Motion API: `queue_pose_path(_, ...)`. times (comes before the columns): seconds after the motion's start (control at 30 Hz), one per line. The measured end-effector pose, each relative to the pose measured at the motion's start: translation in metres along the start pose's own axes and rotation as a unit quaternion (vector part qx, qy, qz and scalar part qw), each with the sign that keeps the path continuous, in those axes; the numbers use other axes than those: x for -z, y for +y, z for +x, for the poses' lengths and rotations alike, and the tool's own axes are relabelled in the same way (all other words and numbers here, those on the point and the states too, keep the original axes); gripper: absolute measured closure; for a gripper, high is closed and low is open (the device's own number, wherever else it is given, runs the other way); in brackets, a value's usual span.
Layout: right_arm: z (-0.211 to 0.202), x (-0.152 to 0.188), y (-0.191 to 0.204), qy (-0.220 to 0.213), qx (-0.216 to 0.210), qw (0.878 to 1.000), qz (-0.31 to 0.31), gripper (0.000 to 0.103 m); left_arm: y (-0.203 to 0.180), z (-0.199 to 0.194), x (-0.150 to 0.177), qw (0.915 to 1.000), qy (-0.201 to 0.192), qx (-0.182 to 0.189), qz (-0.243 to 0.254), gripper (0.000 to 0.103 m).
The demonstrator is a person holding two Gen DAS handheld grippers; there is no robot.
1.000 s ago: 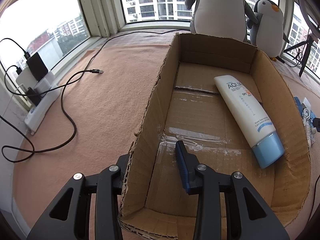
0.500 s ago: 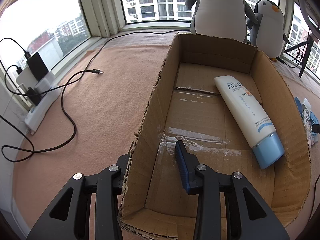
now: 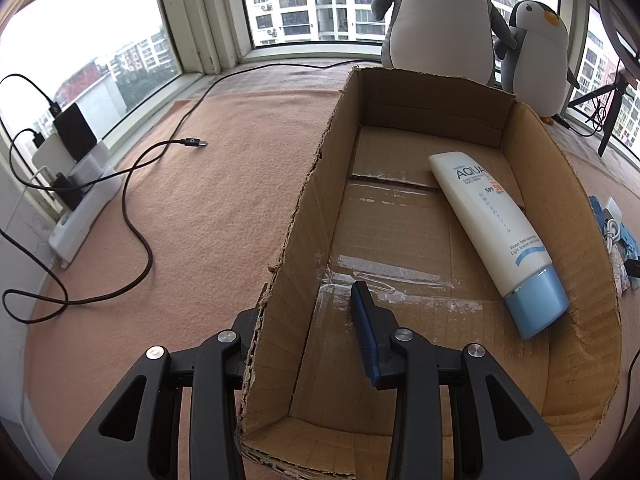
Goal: Organize rigid objects
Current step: 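Carry the eye-wash cup with the right gripper into the box and release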
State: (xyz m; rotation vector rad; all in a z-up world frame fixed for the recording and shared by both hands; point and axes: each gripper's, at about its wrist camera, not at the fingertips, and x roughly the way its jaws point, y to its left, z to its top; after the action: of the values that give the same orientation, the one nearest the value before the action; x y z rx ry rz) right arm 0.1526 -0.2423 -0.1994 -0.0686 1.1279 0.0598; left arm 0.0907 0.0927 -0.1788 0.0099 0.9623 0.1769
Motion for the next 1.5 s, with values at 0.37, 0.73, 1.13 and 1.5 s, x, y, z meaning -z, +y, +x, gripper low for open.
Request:
queue_pose_path(0.37, -0.035, 0.013, 0.007, -0.038, -0.016, 0.999, 0.010, 0.075, 0.000, 0.000, 0.000, 1.0000, 0.000, 0.000, 0.000, 0.067)
queue_pose_path(0.73, -0.091, -0.010, 0.070, -0.091, -0.083, 0.991, -0.046, 0.075, 0.000, 0.000, 0.000, 1.0000, -0.001, 0.003, -0.003, 0.067)
queue_pose_path(1.13, -0.100, -0.025, 0.154, -0.099, -0.131, 0.979, -0.124, 0.075, 0.002, -0.001, 0.001, 0.9999, -0.004, 0.009, -0.009, 0.067)
queue_pose_path(1.5, -0.082, -0.023, 0.207, -0.075, -0.163, 0.970, -0.162, 0.075, 0.003, 0.000, 0.002, 0.9998, -0.005, 0.014, -0.015, 0.067)
